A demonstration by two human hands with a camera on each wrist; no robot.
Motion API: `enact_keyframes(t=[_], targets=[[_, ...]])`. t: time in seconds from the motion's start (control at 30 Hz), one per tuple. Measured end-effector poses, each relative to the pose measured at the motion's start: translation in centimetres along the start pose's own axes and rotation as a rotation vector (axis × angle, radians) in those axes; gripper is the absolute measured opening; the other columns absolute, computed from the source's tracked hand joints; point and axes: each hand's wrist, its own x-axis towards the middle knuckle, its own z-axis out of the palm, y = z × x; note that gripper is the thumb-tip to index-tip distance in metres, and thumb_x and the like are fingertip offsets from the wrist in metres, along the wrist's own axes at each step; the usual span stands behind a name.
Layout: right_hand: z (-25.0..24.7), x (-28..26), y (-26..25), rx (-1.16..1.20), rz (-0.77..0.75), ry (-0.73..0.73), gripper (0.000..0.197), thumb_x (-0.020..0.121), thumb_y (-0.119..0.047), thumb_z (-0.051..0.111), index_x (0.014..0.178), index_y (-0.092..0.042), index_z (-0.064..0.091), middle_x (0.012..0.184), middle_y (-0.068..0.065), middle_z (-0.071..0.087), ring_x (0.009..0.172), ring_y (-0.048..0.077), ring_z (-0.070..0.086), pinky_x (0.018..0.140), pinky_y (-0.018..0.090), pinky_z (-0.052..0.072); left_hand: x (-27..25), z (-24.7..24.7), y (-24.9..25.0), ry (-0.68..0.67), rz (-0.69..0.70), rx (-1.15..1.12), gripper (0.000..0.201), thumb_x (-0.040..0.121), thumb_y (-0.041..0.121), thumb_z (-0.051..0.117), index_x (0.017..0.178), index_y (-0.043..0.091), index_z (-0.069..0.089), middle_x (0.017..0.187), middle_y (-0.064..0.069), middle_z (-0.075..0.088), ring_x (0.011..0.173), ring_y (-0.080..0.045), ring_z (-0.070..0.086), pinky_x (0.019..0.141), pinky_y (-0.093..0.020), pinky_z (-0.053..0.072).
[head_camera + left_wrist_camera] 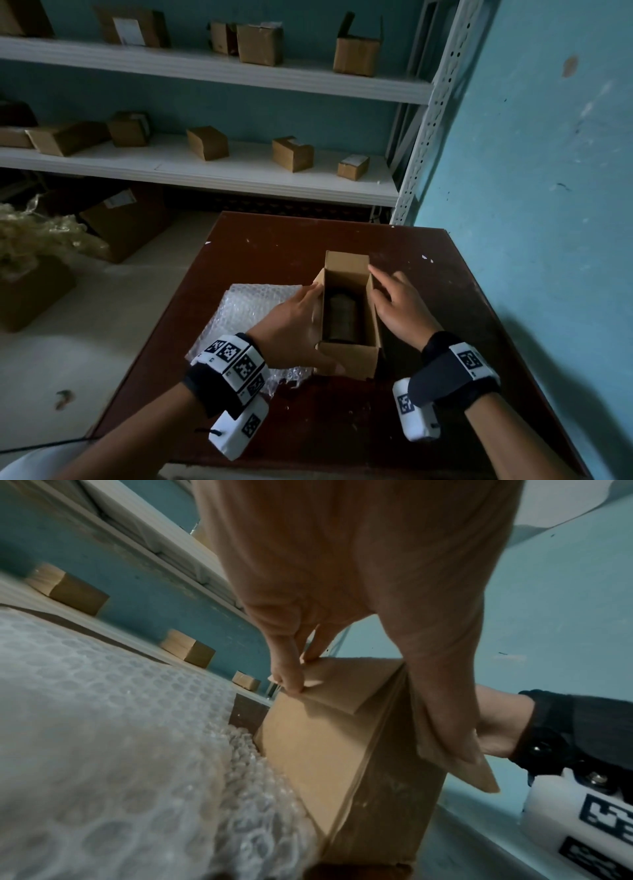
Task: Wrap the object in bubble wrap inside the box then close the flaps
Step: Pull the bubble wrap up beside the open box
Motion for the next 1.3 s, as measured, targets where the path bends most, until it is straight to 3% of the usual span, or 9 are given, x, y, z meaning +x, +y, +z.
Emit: enact_keyframes(t=[0.23,0.57,0.77,0.83,0.93,1.07,1.17,1.23,1.3], targets=[[-0.1,0.3,0.0,0.032,0.034,-0.009,0.044,0.101,-0.033,0.039,0.144,-0.021,0.04,0.118,0.0,0.04,0.102,0.011,0.047,0.085,0.026,0.037,0.2,1.0,-1.0,0.045,-0.079,0.036,0.125,0.049,0.073,0.075,0.148,0.015,0.024,0.137,0.007,0.042,0.118,-0.013,0.05,0.096,-0.036,0.05],[0.0,0.5,0.2,0.023,0.028,0.007,0.044,0.101,-0.032,0.04,0.143,-0.019,0.041,0.116,0.001,0.04,0.098,0.01,0.046,0.083,0.025,0.034,-0.1,0.7,-0.3,0.058,-0.07,0.069,0.121,0.053,0.067,0.079,0.147,0.01,0.025,0.138,0.004,0.041,0.117,-0.017,0.051,0.096,-0.038,0.049],[0.3,0.3,0.6,0.003,0.005,0.02,0.049,0.1,-0.033,0.039,0.148,-0.023,0.034,0.119,0.001,0.038,0.097,0.011,0.05,0.084,0.026,0.039,-0.6,-0.3,0.5,-0.009,-0.011,0.118,0.12,0.057,0.065,0.077,0.147,0.01,0.021,0.145,0.002,0.03,0.124,-0.017,0.043,0.099,-0.035,0.046],[0.2,0.3,0.8,0.001,0.001,0.028,0.05,0.1,-0.034,0.04,0.149,-0.025,0.033,0.119,0.0,0.038,0.096,0.01,0.051,0.085,0.027,0.043,-0.8,-1.0,0.1,-0.069,-0.028,0.114,0.125,0.055,0.071,0.074,0.149,0.013,0.016,0.151,0.005,0.021,0.129,-0.015,0.039,0.102,-0.031,0.043],[0.0,0.3,1.0,-0.026,-0.023,0.055,0.052,0.099,-0.036,0.043,0.149,-0.026,0.032,0.12,-0.001,0.038,0.105,0.012,0.05,0.092,0.029,0.044,-1.0,-2.2,-1.5,-0.113,-0.013,0.102,0.132,0.048,0.084,0.062,0.153,0.023,0.01,0.156,0.013,0.01,0.137,-0.014,0.029,0.108,-0.038,0.039],[-0.4,0.2,1.0,-0.072,-0.053,0.083,0.054,0.098,-0.037,0.047,0.149,-0.027,0.031,0.123,-0.001,0.039,0.114,0.014,0.047,0.096,0.032,0.044,-2.3,-3.9,-3.8,-0.081,-0.017,0.162,0.114,0.059,0.081,0.055,0.153,0.031,0.012,0.158,0.01,0.009,0.138,-0.011,0.026,0.109,-0.038,0.035],[-0.6,-0.2,0.9,-0.12,-0.068,0.108,0.056,0.097,-0.038,0.048,0.149,-0.027,0.03,0.126,-0.001,0.04,0.117,0.014,0.045,0.095,0.032,0.045,-3.5,-4.6,-5.7,0.012,-0.079,0.304,0.068,0.088,0.049,0.057,0.148,0.029,0.029,0.152,0.002,0.029,0.128,-0.017,0.045,0.101,-0.033,0.045],[-0.8,-0.5,0.7,-0.147,-0.077,0.134,0.056,0.097,-0.038,0.048,0.148,-0.027,0.031,0.127,-0.001,0.041,0.119,0.014,0.044,0.093,0.031,0.045,-4.2,-5.2,-6.9,0.016,-0.259,0.418,0.052,0.094,0.039,0.052,0.143,0.027,0.037,0.143,0.0,0.039,0.117,-0.017,0.051,0.094,-0.029,0.047],[-0.9,-0.8,0.4,-0.164,-0.086,0.16,0.056,0.096,-0.038,0.048,0.148,-0.028,0.031,0.129,-0.001,0.041,0.121,0.014,0.044,0.092,0.031,0.045,-4.8,-5.8,-7.9,-0.057,-0.459,0.508,0.058,0.091,0.054,0.05,0.14,0.026,0.037,0.136,-0.005,0.042,0.112,-0.02,0.052,0.089,-0.032,0.048]])
